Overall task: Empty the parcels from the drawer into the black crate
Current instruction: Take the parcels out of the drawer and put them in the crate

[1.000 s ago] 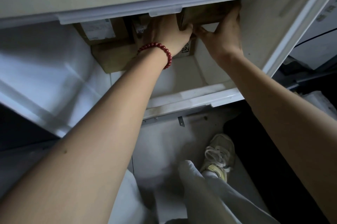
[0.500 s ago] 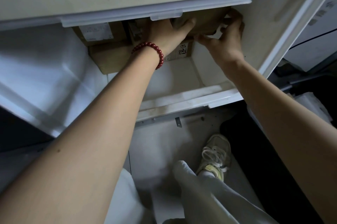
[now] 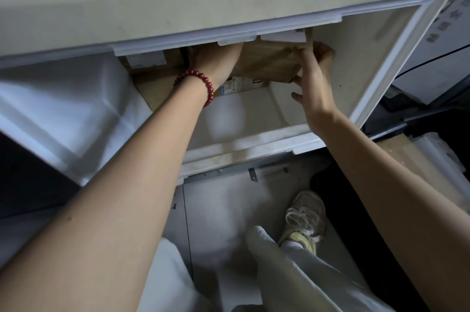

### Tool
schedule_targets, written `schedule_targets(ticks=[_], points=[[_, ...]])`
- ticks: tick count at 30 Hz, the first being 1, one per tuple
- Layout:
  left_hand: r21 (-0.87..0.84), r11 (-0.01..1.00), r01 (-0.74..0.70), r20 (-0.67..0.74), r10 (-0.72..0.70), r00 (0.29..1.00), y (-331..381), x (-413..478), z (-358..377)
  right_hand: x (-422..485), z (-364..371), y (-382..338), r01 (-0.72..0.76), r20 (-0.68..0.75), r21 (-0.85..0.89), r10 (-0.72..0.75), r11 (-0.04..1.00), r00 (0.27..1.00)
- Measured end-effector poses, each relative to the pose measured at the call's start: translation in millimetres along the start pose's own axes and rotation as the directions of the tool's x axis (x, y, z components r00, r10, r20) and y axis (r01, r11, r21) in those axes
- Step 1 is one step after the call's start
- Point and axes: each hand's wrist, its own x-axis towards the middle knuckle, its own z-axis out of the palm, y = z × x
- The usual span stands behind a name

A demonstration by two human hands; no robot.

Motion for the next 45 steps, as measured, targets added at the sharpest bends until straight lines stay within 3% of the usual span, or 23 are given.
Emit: schedule_targets(ticks=[5,12,18,25,30,37,45], points=[[0.028,0.992,-0.12,0.074,0.117,0.99,9,-18,-2,-4,5,3,-0.149,0.04,0.085,0.146,0.985,0.988],[0.005,0.984,-0.176,0.166,0.172,0.971,9,-21,-2,-19,-4,13,-0.079,-0.049,0.161,0.088,0.984,0.995],[-0.049,0.992,-0.113,0.187,0.121,0.975,14,-24,3,-40,-14,17,-0.019,-0.043,0.143,0.025,0.99,0.999],[-0.017,0.999,-0.029,0.262,0.033,0.964,4,-60,2,-73,-29,18,-0.082,0.0,0.05,0.082,0.995,0.997],[-0.026,1.0,-0.003,0.254,0.01,0.967,8,-95,-8,-103,-38,8,-0.173,0.113,0.045,0.167,0.984,0.979],[0.029,0.994,0.107,0.155,-0.11,0.982,8,-157,-8,-152,-57,-19,-0.299,0.153,0.007,0.295,0.954,0.943],[-0.05,0.991,0.125,0.058,-0.122,0.991,6,-215,-29,-170,-65,-44,-0.278,0.245,-0.114,0.298,0.954,0.923]])
